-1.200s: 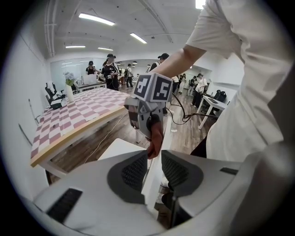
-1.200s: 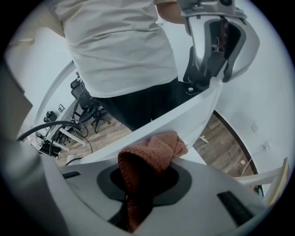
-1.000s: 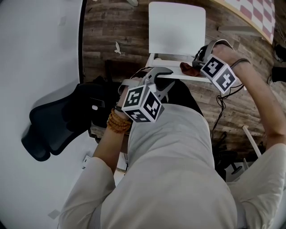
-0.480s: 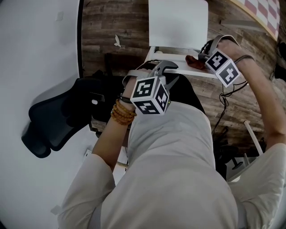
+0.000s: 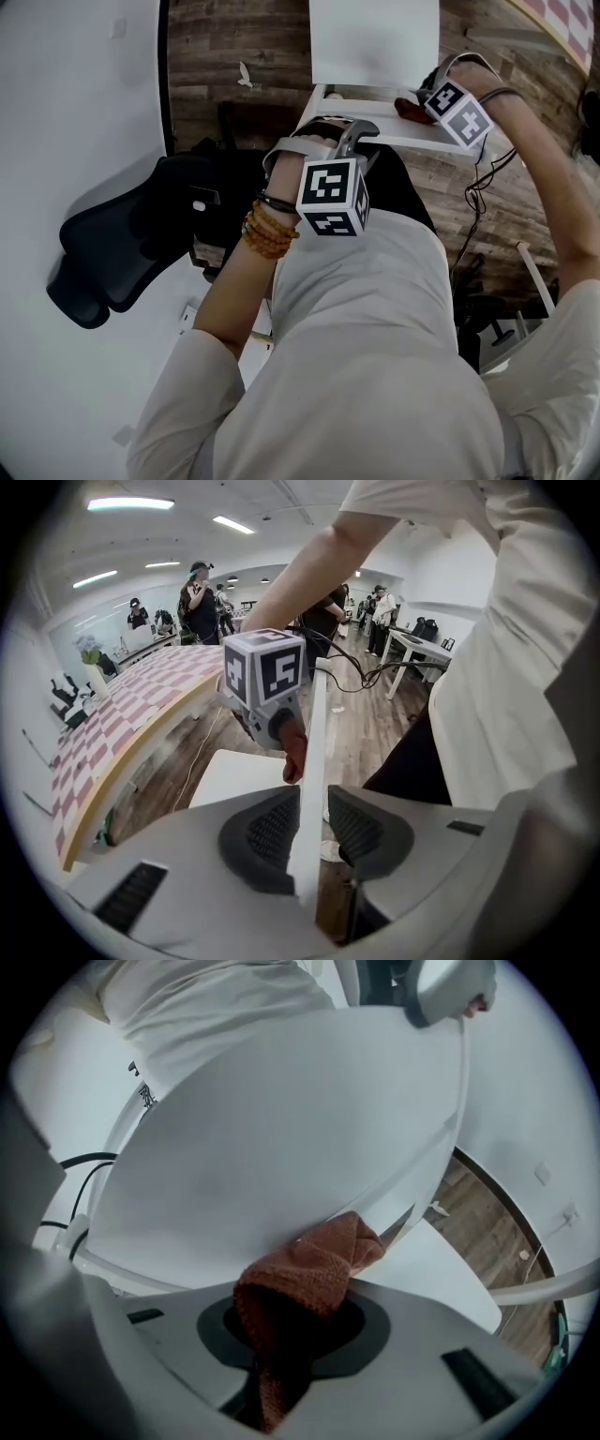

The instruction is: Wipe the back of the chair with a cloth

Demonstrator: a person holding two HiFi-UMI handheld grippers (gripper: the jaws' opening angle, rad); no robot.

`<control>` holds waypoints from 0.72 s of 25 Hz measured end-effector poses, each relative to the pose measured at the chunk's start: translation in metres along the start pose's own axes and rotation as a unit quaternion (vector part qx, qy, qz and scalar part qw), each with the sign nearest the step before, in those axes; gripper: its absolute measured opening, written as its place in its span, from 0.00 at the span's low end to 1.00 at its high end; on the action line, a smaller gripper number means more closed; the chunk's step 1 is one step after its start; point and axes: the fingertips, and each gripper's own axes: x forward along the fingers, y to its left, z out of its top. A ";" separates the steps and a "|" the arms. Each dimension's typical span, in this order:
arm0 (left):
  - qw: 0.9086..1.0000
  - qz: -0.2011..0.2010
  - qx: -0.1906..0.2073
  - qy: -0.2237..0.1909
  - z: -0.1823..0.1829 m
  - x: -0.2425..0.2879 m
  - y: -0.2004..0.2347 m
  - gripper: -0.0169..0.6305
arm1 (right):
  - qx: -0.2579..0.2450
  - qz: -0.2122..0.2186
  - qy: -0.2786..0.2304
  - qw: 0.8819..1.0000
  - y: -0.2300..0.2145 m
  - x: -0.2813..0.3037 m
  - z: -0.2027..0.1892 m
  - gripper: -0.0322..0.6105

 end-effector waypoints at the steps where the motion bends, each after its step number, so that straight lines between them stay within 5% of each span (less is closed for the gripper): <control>1: 1.000 0.002 -0.001 0.000 0.000 0.000 -0.001 0.21 | 0.002 0.004 0.000 1.000 0.000 0.004 -0.002 0.21; 18: 1.000 0.007 -0.011 -0.001 0.001 0.001 0.000 0.21 | 0.050 0.029 -0.006 0.998 0.004 0.046 -0.030 0.21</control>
